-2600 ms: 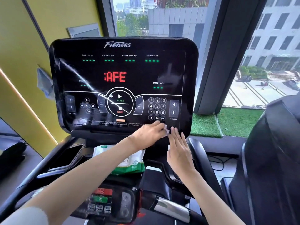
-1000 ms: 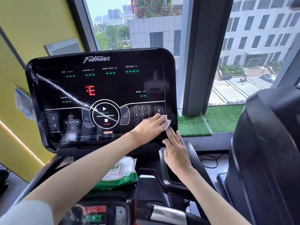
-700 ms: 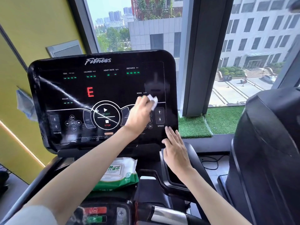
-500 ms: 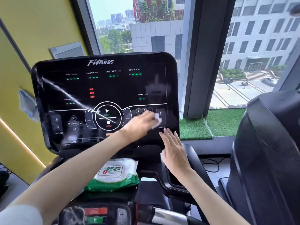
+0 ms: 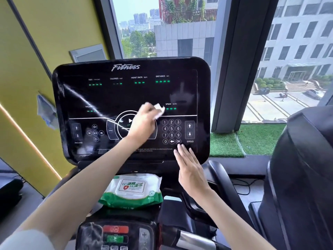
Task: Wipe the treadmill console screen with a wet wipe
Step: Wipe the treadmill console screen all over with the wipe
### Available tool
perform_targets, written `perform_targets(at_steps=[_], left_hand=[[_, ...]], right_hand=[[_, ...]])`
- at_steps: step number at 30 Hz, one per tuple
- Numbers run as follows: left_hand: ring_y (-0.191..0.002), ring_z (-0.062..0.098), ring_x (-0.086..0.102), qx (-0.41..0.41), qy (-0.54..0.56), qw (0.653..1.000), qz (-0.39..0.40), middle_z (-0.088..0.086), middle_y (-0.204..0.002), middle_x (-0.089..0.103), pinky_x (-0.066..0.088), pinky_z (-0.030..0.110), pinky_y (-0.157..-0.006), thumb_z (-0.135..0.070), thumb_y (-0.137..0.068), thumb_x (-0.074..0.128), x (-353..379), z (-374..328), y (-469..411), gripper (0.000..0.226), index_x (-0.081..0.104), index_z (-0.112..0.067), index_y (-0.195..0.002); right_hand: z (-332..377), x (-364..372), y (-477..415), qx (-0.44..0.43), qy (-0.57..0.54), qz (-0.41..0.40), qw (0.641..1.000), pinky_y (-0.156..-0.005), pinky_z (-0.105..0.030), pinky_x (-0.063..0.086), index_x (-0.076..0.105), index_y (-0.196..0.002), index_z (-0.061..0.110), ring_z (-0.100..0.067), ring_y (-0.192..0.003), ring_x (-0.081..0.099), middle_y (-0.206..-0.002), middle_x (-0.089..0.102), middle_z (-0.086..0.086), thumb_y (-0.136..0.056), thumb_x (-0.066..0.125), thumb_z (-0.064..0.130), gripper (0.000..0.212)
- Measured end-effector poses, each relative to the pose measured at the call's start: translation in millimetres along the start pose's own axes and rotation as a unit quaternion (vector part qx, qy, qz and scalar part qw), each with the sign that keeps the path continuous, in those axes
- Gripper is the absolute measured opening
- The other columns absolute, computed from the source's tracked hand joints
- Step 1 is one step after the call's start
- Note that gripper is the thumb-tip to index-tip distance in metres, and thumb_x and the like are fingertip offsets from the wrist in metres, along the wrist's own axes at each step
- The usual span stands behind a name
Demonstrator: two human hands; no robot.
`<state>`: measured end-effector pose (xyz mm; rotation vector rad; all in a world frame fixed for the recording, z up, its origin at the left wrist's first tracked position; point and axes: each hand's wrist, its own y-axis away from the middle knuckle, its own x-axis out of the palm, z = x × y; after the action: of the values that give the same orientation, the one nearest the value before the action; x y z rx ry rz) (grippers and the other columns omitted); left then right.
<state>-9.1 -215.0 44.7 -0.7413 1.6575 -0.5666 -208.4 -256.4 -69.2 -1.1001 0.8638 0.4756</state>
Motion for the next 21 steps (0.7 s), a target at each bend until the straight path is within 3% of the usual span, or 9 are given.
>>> perform_targets(at_steps=[2,3,7,9,11,14,16,18,21], left_hand=[[-0.080,0.029,0.053,-0.059,0.010,0.996,-0.060,0.015,-0.088,0.054,0.050,0.041,-0.065,0.021,-0.070,0.049,-4.9,4.1,-5.8,0.042,0.068,-0.001,-0.100],[-0.078,0.029,0.053,-0.043,0.001,0.998,-0.053,0.015,-0.087,0.054,0.050,0.040,-0.065,0.021,-0.069,0.050,-2.7,3.1,-0.7,0.042,0.068,-0.002,-0.099],[-0.081,0.027,0.055,0.146,-0.053,0.974,0.163,0.011,-0.089,0.055,0.053,0.037,-0.051,0.021,-0.061,0.057,12.7,-9.3,50.7,0.048,0.068,-0.008,-0.098],[-0.082,0.027,0.057,0.188,-0.077,0.956,0.213,0.011,-0.089,0.056,0.053,0.034,-0.044,0.021,-0.057,0.060,10.3,-5.7,56.6,0.049,0.068,-0.008,-0.096],[-0.082,0.029,0.056,0.147,-0.069,0.970,0.182,0.013,-0.089,0.055,0.053,0.037,-0.048,0.021,-0.060,0.057,2.2,0.5,39.9,0.047,0.067,-0.006,-0.097],[-0.081,0.032,0.054,0.025,-0.017,0.999,0.042,0.015,-0.089,0.054,0.052,0.040,-0.057,0.017,-0.068,0.050,-13.0,12.8,7.2,0.042,0.066,-0.003,-0.101],[-0.080,0.032,0.054,-0.002,-0.011,1.000,-0.013,0.016,-0.087,0.055,0.051,0.041,-0.058,0.017,-0.068,0.048,-14.5,17.8,0.1,0.041,0.065,-0.001,-0.101],[-0.078,0.030,0.052,0.037,-0.019,0.999,0.007,0.014,-0.085,0.055,0.051,0.038,-0.054,0.015,-0.067,0.048,-8.3,20.0,15.7,0.039,0.064,-0.003,-0.098],[-0.081,0.024,0.047,0.199,-0.060,0.966,0.151,0.011,-0.086,0.055,0.051,0.035,-0.050,0.016,-0.059,0.060,4.5,25.3,66.0,0.041,0.064,-0.004,-0.094]], right_hand=[[3.3,1.1,-0.4,-0.002,0.005,0.008,1.000,-0.112,-0.041,0.019,0.051,-0.128,-0.005,-0.027,-0.132,0.041,-0.137,0.048,-0.019,-0.060,0.060,-0.020,0.071],[5.0,1.6,-0.9,-0.004,0.007,0.015,1.000,-0.112,-0.041,0.018,0.051,-0.128,-0.005,-0.027,-0.132,0.041,-0.137,0.048,-0.020,-0.058,0.060,-0.020,0.072],[11.3,3.7,-2.7,-0.011,0.022,0.037,0.999,-0.111,-0.041,0.014,0.050,-0.129,-0.006,-0.027,-0.132,0.040,-0.139,0.045,-0.020,-0.056,0.064,-0.016,0.075],[15.4,4.1,-4.7,-0.007,0.021,0.037,0.999,-0.111,-0.041,0.014,0.050,-0.129,-0.005,-0.026,-0.133,0.039,-0.139,0.045,-0.019,-0.058,0.065,-0.016,0.074],[20.1,5.4,-8.3,0.005,0.015,0.023,1.000,-0.112,-0.040,0.013,0.050,-0.129,-0.005,-0.026,-0.133,0.039,-0.139,0.046,-0.019,-0.060,0.062,-0.017,0.070],[28.9,11.1,-12.5,0.010,0.017,0.011,1.000,-0.113,-0.038,0.012,0.050,-0.128,-0.006,-0.028,-0.132,0.040,-0.138,0.046,-0.020,-0.067,0.051,-0.017,0.062],[33.6,16.0,-13.2,0.014,0.029,0.011,0.999,-0.113,-0.039,0.012,0.050,-0.128,-0.007,-0.030,-0.131,0.041,-0.138,0.046,-0.021,-0.068,0.051,-0.017,0.061],[38.0,19.6,-12.3,0.034,0.040,0.018,0.998,-0.112,-0.039,0.012,0.050,-0.128,-0.008,-0.030,-0.131,0.041,-0.138,0.046,-0.022,-0.064,0.060,-0.018,0.066],[44.8,22.9,-8.7,0.055,0.057,0.026,0.997,-0.112,-0.039,0.012,0.050,-0.127,-0.008,-0.030,-0.131,0.041,-0.138,0.046,-0.022,-0.064,0.064,-0.015,0.065]])
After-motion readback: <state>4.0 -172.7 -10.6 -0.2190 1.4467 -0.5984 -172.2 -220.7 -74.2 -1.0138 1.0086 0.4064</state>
